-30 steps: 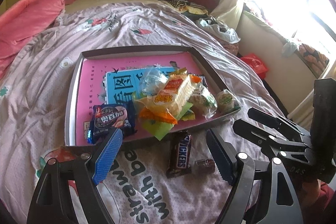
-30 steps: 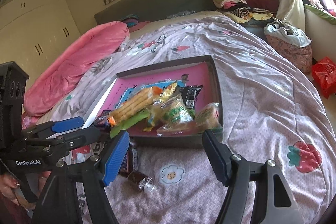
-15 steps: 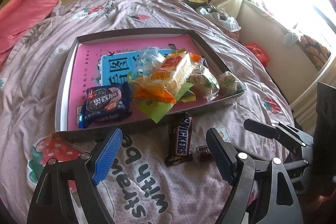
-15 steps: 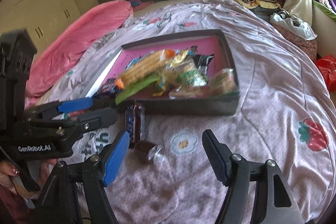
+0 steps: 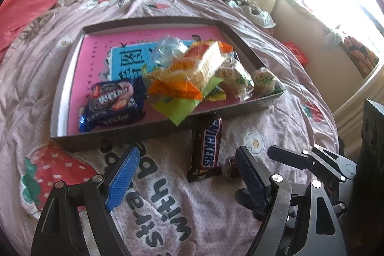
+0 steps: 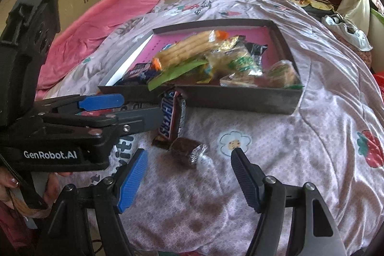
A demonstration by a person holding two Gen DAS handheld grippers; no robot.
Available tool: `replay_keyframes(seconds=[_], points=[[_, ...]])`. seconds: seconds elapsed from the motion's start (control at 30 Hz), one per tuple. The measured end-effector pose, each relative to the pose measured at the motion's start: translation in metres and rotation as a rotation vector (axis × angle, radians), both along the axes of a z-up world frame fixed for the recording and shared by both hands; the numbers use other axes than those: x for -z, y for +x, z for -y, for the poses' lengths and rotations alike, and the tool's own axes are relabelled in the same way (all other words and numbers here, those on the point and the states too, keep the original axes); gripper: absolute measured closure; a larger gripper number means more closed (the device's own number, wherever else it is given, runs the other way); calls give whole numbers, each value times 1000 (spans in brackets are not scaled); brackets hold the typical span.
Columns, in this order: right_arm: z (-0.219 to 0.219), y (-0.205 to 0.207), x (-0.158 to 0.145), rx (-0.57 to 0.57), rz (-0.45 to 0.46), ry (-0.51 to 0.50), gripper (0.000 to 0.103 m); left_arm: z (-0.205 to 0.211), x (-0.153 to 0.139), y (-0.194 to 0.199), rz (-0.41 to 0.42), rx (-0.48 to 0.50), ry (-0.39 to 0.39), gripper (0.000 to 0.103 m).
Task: Organize snacks
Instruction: 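Withdraw both open grippers from the tray toward the Snickers bar and chocolate, then grasp the Snickers bar with the left gripper while the right grasps the wrapped chocolate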
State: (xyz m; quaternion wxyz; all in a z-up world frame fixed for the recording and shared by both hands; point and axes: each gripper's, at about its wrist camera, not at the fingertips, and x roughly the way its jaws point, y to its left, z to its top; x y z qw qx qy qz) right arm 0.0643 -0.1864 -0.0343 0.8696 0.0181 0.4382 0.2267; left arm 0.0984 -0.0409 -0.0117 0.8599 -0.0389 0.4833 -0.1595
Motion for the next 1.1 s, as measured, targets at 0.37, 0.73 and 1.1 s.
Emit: replay_keyframes(seconds=[0.37,0.73,1.1], points=[[-9,6,14,-14,12,-39,44,4,17,5,-63,11,-50,21],[-11,11,19,-9,20,-42,49,6,18,7,-62,14,-64,21],[-8,18,23,7,19,-39,59,4,19,10,-65,-7,-89,24]])
